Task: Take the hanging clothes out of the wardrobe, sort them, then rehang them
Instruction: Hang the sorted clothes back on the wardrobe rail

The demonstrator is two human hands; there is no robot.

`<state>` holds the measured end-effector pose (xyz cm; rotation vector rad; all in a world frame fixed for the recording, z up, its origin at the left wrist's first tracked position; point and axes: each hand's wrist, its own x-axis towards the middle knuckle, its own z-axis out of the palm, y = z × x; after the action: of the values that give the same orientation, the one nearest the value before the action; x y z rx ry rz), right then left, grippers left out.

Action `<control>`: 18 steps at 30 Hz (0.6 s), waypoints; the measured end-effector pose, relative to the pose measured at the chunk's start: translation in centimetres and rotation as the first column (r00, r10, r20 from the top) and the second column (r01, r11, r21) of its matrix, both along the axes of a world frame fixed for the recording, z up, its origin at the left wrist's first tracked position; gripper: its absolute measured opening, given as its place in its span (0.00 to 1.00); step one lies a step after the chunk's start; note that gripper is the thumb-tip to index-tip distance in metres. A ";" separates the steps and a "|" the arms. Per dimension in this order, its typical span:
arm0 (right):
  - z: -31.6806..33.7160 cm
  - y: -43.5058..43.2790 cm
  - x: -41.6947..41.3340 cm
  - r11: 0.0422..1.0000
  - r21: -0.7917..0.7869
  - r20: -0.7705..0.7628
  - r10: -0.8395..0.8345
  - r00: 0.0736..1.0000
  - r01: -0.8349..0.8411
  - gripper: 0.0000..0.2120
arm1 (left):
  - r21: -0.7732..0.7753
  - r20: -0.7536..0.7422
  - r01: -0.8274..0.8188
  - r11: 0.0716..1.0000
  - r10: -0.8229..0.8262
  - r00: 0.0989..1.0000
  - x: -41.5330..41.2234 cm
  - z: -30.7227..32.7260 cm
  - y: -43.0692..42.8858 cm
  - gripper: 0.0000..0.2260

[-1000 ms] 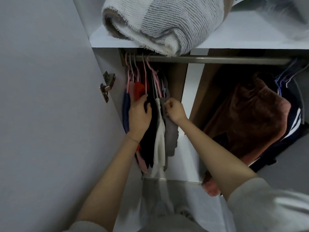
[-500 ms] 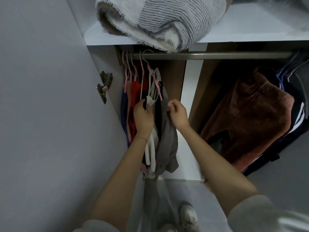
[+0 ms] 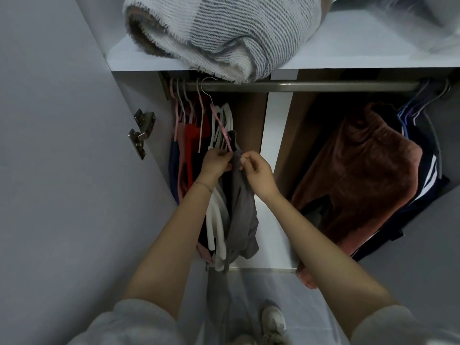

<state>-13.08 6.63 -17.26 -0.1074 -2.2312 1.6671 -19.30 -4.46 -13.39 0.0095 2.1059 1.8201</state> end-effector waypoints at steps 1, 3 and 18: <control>-0.2 0.2 0.0 1.000 -0.013 0.013 0.008 1.000 -0.008 0.08 | 0.010 0.011 0.010 1.000 -0.010 1.000 -0.1 0.0 0.2 0.08; -0.5 0.3 0.1 0.999 -0.036 0.028 0.017 0.999 -0.016 0.08 | 0.008 0.026 0.002 1.000 -0.002 1.000 -0.5 -0.2 0.6 0.09; -1.0 1.9 -0.7 0.988 0.153 0.213 -0.067 0.975 0.035 0.09 | 0.054 0.167 -0.054 0.997 0.044 0.985 -2.0 -1.4 2.5 0.09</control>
<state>-13.74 8.58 -18.29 -0.3214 -2.4827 1.5196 -21.27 -1.97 -14.81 -0.1750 1.9538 1.8419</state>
